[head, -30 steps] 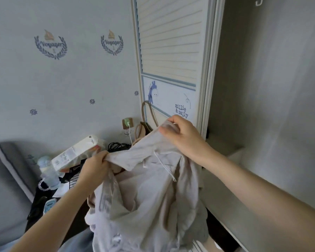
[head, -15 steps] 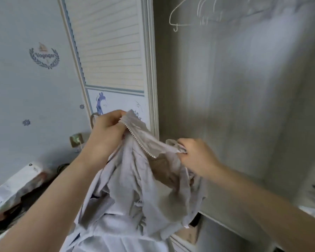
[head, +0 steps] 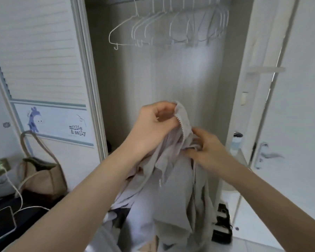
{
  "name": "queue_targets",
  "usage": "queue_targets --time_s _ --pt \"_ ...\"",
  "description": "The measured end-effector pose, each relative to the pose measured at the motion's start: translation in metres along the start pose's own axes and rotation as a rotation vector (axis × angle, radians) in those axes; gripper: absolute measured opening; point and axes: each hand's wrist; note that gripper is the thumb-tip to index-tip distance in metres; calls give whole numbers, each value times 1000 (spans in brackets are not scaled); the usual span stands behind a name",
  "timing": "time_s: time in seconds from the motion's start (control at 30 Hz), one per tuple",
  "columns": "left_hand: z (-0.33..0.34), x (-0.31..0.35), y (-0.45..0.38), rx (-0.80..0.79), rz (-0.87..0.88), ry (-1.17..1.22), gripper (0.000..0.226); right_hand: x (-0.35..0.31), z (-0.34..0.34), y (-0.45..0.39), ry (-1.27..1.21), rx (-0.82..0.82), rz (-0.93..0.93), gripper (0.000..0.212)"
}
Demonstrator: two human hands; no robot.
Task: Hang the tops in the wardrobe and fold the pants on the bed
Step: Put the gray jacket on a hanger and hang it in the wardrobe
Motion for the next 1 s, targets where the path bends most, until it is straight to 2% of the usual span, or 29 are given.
queue_targets --time_s 0.07,0.13,0.17,0.23,0.27,0.33,0.4,0.47,0.5,0.57,0.6,0.67,0.7,0.77,0.83,0.9,0.93,0.97,1.0 --pt "12 0 3 -5 56 -36 17 9 -14 -6 150 198 -77 4" --pt "14 -2 7 21 58 -101 11 14 -29 -10 194 298 -155 27" --pt "12 -3 10 14 22 -134 11 13 -35 -11 207 322 -184 30" --pt "6 -12 21 -62 -107 -284 26 10 -39 -14 268 303 -251 17" --pt "2 -19 29 -103 -171 -401 33 9 -38 -15 311 232 -286 14" --pt "-8 -39 47 -141 -221 -676 39 13 -31 -16 329 -36 -332 15" --pt "-17 -56 67 -147 -227 -841 33 15 -23 -11 269 -278 -323 28" --pt "-24 -65 85 -140 -280 -764 18 17 -12 -3 192 -430 -273 39" --pt "-25 -67 91 -150 -334 -669 14 16 -6 0 169 -481 -250 35" --pt "-22 -64 101 -201 -461 -450 28 17 4 3 154 -577 -231 20" --pt "-19 -60 107 -222 -526 -373 25 16 7 3 158 -628 -229 16" --pt "-16 -53 120 -163 -651 -288 18 18 5 0 169 -714 -195 20" --pt "-17 -49 127 -77 -753 -239 23 23 3 -2 162 -726 -146 22" --pt "-18 -48 141 92 -939 -95 29 34 3 -6 187 -641 -82 23" --pt "-15 -52 150 238 -1037 5 28 51 10 -5 344 -475 -173 17" --pt "-11 -56 155 353 -1058 54 30 64 22 6 552 -312 -335 9" --pt "-9 -58 156 392 -1045 58 33 68 27 15 565 -231 -356 7" --pt "-9 -59 156 425 -1029 36 36 70 31 25 536 -186 -325 4" --pt "-11 -61 155 457 -1003 -7 35 73 33 36 473 -208 -229 6"
Point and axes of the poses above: each hand's wrist, its own y-axis away from the middle knuckle, its own z-axis out of the palm, x = y × z, and after that the axes turned 12 degrees about x, right-handed
